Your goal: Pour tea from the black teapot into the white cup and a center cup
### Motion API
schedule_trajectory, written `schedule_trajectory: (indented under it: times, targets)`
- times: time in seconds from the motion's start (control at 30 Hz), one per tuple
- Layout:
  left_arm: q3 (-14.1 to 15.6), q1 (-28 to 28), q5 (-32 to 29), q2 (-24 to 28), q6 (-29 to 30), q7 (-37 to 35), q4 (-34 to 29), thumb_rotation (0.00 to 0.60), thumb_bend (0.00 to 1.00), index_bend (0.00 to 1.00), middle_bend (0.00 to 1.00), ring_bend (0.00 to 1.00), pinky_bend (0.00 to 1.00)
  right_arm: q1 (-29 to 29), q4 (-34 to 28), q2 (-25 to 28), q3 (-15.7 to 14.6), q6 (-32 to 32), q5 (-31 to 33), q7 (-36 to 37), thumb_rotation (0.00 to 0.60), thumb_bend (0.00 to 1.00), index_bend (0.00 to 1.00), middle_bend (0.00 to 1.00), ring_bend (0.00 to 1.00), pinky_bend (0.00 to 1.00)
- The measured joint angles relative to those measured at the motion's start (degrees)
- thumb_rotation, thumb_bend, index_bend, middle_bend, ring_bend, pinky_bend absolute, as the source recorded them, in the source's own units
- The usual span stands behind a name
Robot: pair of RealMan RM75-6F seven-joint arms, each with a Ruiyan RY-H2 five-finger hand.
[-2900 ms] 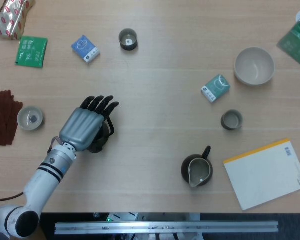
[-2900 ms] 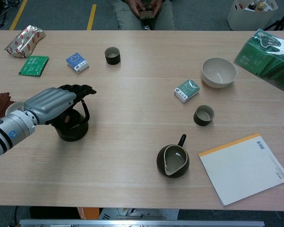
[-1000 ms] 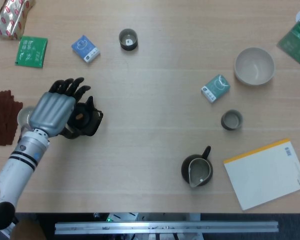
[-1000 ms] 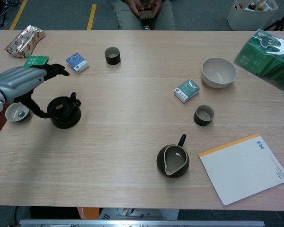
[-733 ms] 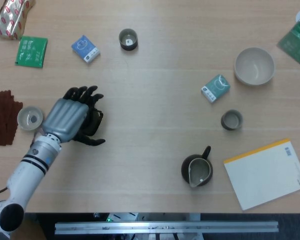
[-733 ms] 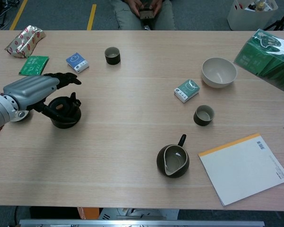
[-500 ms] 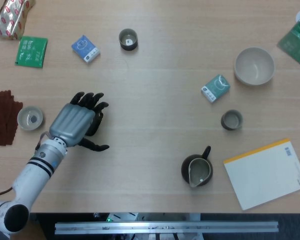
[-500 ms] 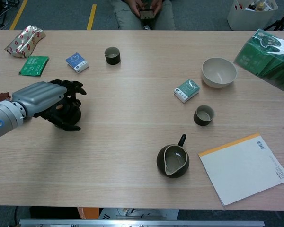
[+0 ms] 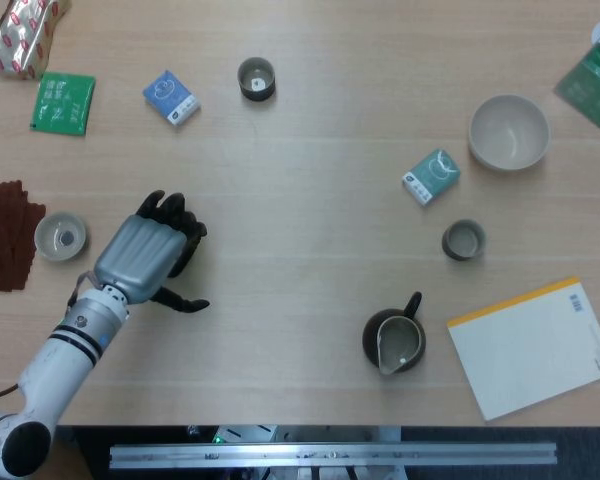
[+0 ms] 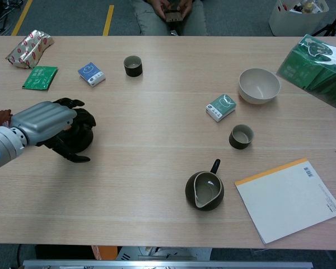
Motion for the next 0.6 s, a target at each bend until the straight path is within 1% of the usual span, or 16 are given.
schedule_trajectory:
  times: [0.23, 0.6]
  targets:
    - [1.8, 1.0, 1.7, 2.0, 0.6, 0.1, -0.5, 0.324, 0.08, 0.27, 0.23, 0.0, 0.05, 0.0, -0.5, 0.1, 0.0, 0.1, -0.3, -0.5, 0.6, 0.0, 0.45, 0.39, 0.29, 0.37]
    - [4.5, 2.7, 4.1, 5.9, 1.9, 1.1, -1.8, 0.371, 0.08, 0.28, 0.23, 0.0, 0.05, 0.0, -1.2, 0.1, -0.1, 0.3, -0.7, -1.2, 0.6, 0.0, 0.45, 0.39, 0.29, 0.37]
